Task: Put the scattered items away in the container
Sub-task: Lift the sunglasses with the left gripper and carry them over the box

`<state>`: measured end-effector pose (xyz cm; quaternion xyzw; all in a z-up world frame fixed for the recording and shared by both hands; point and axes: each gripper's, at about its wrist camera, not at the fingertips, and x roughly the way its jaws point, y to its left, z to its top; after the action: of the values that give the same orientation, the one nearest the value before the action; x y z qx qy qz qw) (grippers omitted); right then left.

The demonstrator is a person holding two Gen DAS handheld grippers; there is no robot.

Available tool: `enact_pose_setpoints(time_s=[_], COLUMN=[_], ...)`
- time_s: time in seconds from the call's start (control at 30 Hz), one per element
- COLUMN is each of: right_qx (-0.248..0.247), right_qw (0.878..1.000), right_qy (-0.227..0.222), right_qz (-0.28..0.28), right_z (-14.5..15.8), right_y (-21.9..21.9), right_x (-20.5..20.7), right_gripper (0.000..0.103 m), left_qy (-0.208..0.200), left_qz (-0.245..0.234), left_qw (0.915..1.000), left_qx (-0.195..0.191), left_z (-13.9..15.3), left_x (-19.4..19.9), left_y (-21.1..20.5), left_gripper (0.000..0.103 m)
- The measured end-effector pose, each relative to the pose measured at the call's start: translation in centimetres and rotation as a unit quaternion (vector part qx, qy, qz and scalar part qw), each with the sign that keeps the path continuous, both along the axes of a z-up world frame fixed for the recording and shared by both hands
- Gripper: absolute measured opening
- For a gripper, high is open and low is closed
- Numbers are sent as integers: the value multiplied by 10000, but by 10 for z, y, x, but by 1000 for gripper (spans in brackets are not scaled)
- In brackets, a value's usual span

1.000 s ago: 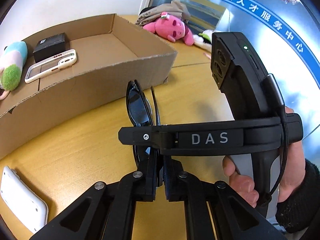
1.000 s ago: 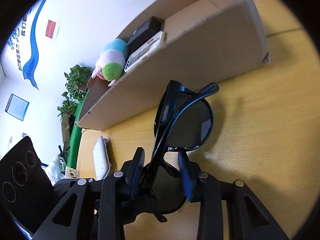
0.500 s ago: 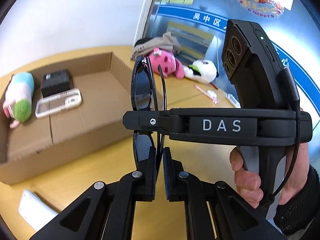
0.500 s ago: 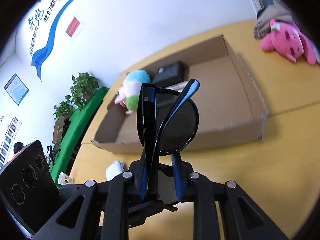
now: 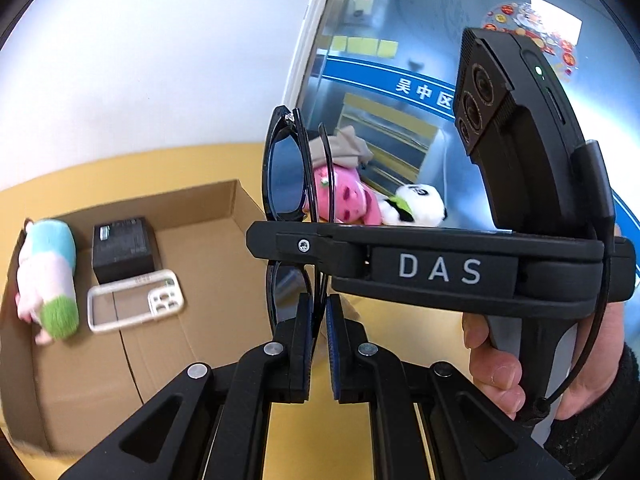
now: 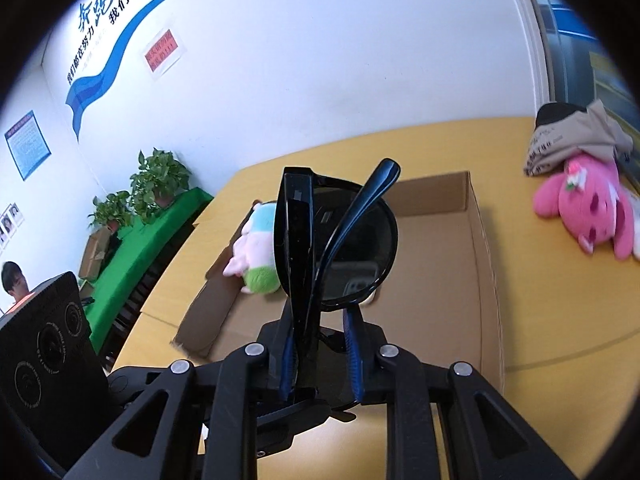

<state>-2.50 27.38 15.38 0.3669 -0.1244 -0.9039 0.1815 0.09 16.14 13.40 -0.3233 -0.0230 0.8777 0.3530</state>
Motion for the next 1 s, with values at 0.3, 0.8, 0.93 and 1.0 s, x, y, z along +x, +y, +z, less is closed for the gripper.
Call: enact_pose_setpoints(time_s=[0.3,0.8,0.93,1.0], right_qx=[91,260,445,510], right_qw=[9995,9921,9869,9840], right_qy=[-304,-1223,-1550,-1706], right_qz=[80,21,-17,-14], right_z=[2,-51,-82,-98], right_y=[-1,15,18,19], right_x=[-79,-219,-245,-257], right_gripper=[20,20,20,20], left_qy=[-347,-1198,-1715,-1913], left_qz=[147,263,283,325], left_qw=[9993,9923,9848,9810], left_qx=[82,-192,-63,-6], left_z=[2,-43,-73,-87], left_x=[-77,-212,-242,-251], left_y=[-1,26,30,30], left_gripper=[6,6,6,6])
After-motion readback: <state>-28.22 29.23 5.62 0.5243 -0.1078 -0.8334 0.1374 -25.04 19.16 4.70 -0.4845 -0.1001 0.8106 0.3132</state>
